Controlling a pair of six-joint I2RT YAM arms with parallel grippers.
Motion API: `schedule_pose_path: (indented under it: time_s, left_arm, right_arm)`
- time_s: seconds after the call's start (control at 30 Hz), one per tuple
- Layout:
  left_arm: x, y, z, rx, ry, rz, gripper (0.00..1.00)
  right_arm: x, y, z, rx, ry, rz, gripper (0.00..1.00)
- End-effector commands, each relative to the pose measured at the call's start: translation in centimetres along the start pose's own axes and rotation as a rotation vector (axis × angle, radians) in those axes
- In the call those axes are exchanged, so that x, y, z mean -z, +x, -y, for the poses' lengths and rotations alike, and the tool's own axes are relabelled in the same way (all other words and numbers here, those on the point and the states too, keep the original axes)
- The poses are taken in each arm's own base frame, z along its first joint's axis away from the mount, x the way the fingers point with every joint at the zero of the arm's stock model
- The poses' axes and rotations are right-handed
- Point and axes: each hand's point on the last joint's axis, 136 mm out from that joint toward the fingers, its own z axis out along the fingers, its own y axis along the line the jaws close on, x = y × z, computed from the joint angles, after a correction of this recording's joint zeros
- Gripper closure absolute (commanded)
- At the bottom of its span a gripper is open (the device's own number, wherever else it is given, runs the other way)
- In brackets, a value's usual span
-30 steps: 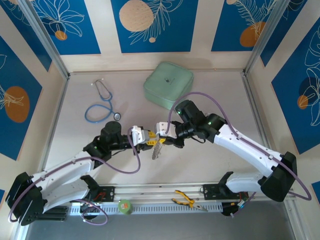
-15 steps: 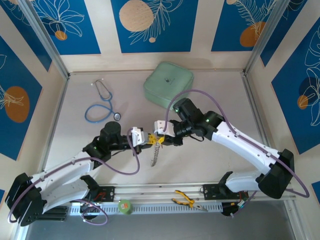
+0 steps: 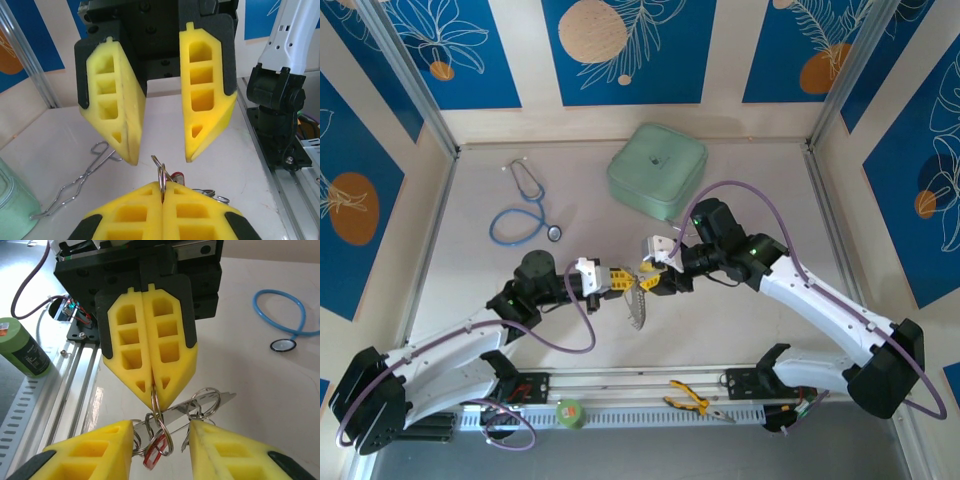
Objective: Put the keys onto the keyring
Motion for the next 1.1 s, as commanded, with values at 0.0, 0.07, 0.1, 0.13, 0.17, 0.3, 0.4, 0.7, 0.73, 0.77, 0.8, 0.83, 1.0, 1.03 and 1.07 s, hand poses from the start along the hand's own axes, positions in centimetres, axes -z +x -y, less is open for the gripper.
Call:
schedule_pose_path:
  time_s: [0.0,0.07,0.1,0.13,0.17,0.3,0.4,0.7,0.73,0.77,0.8,0.83,1.0,1.03,1.07]
  left_arm:
    - [0.1,-1.7,0.5,-0.031,0.028,0.069,1.00]
    - [0.1,-1.6,0.4,-0.028,0.025,0.065,1.00]
    - [0.1,-1.6,0.5,-0.029,0.026,0.064,1.00]
    - [0.1,-1.4,0.5,-0.027,0.025,0.059,1.00]
    - [0.1,-1.5,0.5,-0.029,0.024,0.060,1.00]
    - [0.1,-1.4,0.5,-0.031,0.023,0.057,1.00]
    - [0.1,-1.5,0.4,-0.033,0.022,0.060,1.00]
    - [0.2,-1.7,0.5,-0.036,0.029,0.067,1.00]
    - [0.1,-1.8,0.7,-0.036,0.035,0.070,1.00]
    - [0.2,-1.8,0.7,-0.036,0.035,0.070,1.00]
    - [0.2,-1.9,0.7,-0.036,0.035,0.072,1.00]
    - [0.2,-2.0,0.7,-0.037,0.038,0.075,1.00]
    - [0.1,-2.1,0.7,-0.038,0.043,0.077,1.00]
    - [0.1,-2.1,0.7,-0.040,0.043,0.078,1.00]
    - [0.1,-2.1,0.7,-0.040,0.041,0.078,1.00]
  right_arm:
    - [-0.5,0.2,-0.7,-0.027,-0.053,0.014,0.71]
    - [-0.5,0.4,-0.6,-0.026,-0.045,0.007,0.74]
    - [-0.4,0.5,-0.5,-0.023,-0.039,0.002,0.75]
    - [-0.3,0.6,-0.4,-0.021,-0.031,-0.004,0.77]
    - [-0.2,0.7,-0.3,-0.020,-0.022,-0.008,0.79]
    - [0.3,0.9,-0.1,-0.030,-0.010,-0.015,0.82]
    - [0.3,1.2,-0.1,-0.042,-0.008,-0.030,0.84]
    - [0.3,1.9,0.3,-0.059,0.018,-0.058,1.00]
    - [0.3,2.0,0.5,-0.058,0.027,-0.066,1.00]
    - [0.2,2.2,0.6,-0.062,0.029,-0.074,1.00]
    - [0.2,2.4,0.6,-0.069,0.027,-0.081,1.00]
    - [0.1,2.6,0.6,-0.072,0.024,-0.088,1.00]
    - [-0.8,3.5,1.0,-0.084,0.025,-0.124,1.00]
    - [-0.9,3.6,1.1,-0.085,0.027,-0.131,1.00]
    - [-1.0,3.7,1.1,-0.086,0.024,-0.133,1.00]
